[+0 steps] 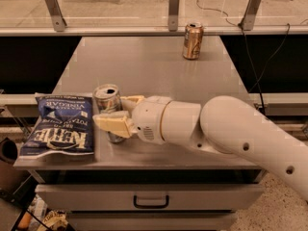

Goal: Move redbull can near blue chip bag

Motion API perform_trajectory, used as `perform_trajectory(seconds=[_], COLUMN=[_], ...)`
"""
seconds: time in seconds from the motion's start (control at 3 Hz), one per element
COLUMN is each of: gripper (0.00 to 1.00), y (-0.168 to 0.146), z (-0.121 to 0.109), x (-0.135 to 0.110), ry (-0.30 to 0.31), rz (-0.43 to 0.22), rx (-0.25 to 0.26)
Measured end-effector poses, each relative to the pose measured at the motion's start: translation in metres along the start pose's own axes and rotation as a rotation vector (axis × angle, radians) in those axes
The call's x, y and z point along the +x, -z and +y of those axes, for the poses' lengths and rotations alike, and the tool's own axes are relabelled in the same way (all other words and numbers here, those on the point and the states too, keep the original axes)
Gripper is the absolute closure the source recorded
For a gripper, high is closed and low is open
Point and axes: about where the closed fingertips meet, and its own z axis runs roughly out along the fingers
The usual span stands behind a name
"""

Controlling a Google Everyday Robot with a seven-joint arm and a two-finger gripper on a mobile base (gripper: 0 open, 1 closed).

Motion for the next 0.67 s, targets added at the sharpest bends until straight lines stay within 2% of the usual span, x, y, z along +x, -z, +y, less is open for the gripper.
perform_trajectory(seconds=[0.33, 0.67], gripper=[0.00, 0.00], y=[-0.0010, -0.0010], z=[0.0016, 0.0016], x=[-0.0006, -0.0007], ry=[0.002, 0.003], rz=[0.001, 0.001], rx=[-0.002, -0.003])
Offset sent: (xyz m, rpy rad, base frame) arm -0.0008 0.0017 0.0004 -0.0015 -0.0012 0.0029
